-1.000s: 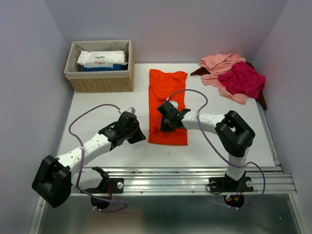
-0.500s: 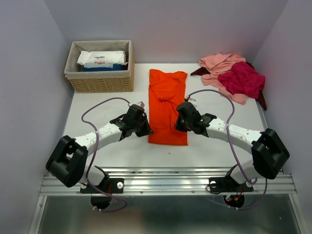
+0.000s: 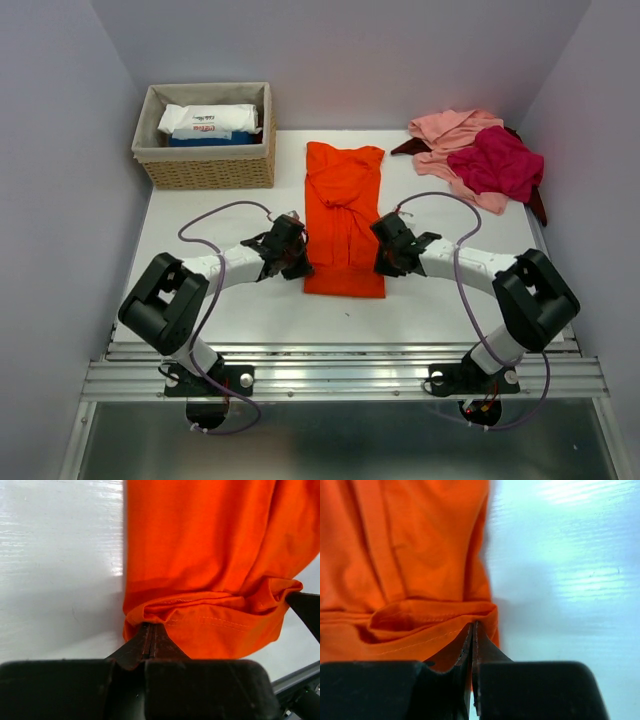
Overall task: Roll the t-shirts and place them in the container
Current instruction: Roll the T-shirt to the center of the board.
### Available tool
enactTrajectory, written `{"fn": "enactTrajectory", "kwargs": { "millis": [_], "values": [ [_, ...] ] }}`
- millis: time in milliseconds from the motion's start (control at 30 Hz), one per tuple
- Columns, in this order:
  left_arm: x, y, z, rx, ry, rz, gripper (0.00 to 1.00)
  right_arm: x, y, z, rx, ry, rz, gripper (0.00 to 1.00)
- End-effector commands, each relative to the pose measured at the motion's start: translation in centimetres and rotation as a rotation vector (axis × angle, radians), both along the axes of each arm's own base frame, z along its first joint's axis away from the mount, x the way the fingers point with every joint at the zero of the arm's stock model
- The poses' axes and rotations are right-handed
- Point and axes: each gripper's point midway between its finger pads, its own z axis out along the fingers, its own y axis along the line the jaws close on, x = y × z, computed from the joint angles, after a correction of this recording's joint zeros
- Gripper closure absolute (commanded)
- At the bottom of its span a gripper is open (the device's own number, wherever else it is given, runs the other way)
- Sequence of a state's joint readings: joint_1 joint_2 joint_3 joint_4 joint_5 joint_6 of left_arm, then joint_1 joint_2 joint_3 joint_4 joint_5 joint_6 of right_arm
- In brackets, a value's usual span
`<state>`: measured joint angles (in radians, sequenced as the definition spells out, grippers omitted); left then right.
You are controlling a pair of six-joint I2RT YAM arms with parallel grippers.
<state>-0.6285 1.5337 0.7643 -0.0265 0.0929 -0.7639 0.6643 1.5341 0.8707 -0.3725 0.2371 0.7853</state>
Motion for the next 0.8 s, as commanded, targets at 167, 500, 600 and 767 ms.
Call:
{"fn": "enactTrajectory", "kwargs": {
  "millis": [167, 500, 600, 767],
  "values": [
    [1.1, 0.4, -0.8, 0.0, -0.035, 0.057, 1.0, 0.8, -0.4, -3.2, -0.073, 0.023, 0.019, 0.98],
    [1.8, 1.3, 5.2, 0.014, -0.184, 0.046, 1.0, 0.4, -1.2, 4.4, 0.011, -0.101, -0.014, 0.95],
    [0.8, 2.0, 8.2, -0.034, -0.249, 0.052, 0.99, -1.9, -2.6, 4.5, 0.034, -0.09, -0.03, 0.81],
    [-2.2, 3.2, 6.4, -0.054, -0.173, 0.049, 0.42, -5.8, -2.4, 1.4, 0.131, 0.033, -0.032, 0.61]
  ]
}}
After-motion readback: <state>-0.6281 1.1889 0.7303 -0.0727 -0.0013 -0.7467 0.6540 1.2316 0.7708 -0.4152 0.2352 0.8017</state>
